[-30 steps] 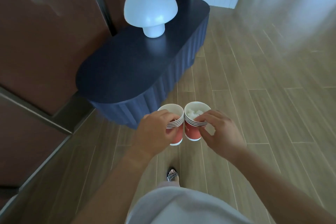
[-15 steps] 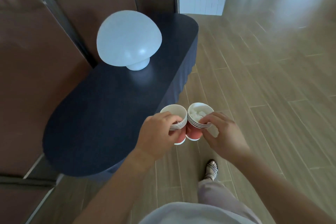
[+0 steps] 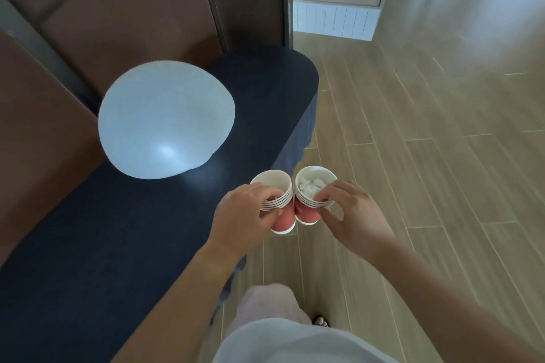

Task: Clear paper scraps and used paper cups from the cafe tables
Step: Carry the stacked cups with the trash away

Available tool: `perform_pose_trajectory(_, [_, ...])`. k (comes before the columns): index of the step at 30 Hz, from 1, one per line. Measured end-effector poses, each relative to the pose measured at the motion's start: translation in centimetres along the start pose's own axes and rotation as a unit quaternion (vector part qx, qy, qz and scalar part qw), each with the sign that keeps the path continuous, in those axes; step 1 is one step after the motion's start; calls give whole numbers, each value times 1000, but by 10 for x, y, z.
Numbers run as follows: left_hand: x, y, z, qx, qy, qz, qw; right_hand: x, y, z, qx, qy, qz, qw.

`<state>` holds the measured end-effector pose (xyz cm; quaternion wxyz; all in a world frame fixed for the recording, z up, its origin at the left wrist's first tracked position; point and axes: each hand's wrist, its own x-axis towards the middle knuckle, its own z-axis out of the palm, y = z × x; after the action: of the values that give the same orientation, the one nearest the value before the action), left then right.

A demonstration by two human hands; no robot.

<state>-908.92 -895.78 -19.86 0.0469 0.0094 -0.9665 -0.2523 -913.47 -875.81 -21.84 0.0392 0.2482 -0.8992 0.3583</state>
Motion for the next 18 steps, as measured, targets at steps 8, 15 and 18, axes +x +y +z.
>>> perform_pose_trajectory(8, [141,-26,26,2,-25,-22,999,131,69,8,2,-34,3,999])
perform_pose_trajectory(15, [278,-57,35,16,-48,0,999,252,121,14,-15,-54,42,998])
perform_pose_trajectory(18, [324,-70,39,20,-57,11,998,298,143,23,-18,-75,64,995])
